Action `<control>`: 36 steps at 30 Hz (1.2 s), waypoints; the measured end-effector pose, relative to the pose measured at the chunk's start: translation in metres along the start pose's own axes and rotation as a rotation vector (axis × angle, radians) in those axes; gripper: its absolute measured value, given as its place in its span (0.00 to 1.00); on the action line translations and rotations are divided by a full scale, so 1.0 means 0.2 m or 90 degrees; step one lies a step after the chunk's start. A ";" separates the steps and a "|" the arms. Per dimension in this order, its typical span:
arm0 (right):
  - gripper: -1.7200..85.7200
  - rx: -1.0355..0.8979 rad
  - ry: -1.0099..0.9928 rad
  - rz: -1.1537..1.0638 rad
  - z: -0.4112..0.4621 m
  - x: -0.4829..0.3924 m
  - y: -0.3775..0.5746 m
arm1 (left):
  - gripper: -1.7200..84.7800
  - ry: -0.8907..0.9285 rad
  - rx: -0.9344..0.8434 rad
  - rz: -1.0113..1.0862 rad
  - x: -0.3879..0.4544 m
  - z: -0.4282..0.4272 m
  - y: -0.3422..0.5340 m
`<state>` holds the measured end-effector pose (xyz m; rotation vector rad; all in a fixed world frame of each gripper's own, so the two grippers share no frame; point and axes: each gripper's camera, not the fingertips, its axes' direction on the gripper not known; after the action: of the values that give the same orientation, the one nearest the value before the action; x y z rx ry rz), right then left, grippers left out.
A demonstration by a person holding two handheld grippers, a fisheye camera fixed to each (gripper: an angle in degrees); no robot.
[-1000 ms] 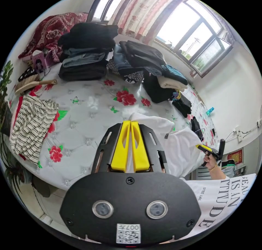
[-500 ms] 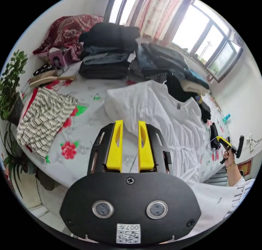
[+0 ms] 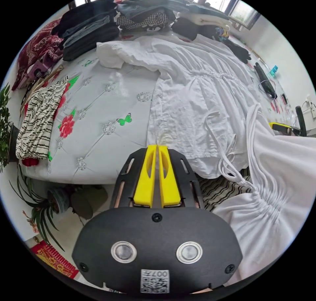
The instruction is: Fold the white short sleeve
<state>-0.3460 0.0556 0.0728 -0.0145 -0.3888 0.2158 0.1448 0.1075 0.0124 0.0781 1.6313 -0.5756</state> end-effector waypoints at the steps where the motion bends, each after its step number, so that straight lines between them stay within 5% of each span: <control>1: 0.10 -0.021 -0.011 -0.016 0.03 -0.03 0.04 | 0.02 -0.019 -0.009 0.012 0.01 0.02 -0.02; 8: 0.09 -0.168 -0.017 -0.031 0.19 -0.02 0.45 | 0.01 0.036 0.052 -0.039 -0.20 -0.05 0.02; 16: 0.10 0.065 -0.054 0.103 0.00 0.22 0.45 | 0.01 0.104 0.149 -0.177 -0.36 -0.18 0.19; 25: 0.07 -0.065 -0.264 0.091 0.39 0.35 0.32 | 0.01 0.048 0.115 -0.189 -0.23 -0.25 0.16; 36: 0.02 0.274 -0.370 -0.054 -0.45 0.63 0.38 | 0.01 0.252 0.278 -0.348 -0.66 -0.52 0.29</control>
<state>-0.2143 0.1593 0.0325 0.4963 -0.9126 0.2148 0.0919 0.2377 0.1215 0.0687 1.8880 -1.4051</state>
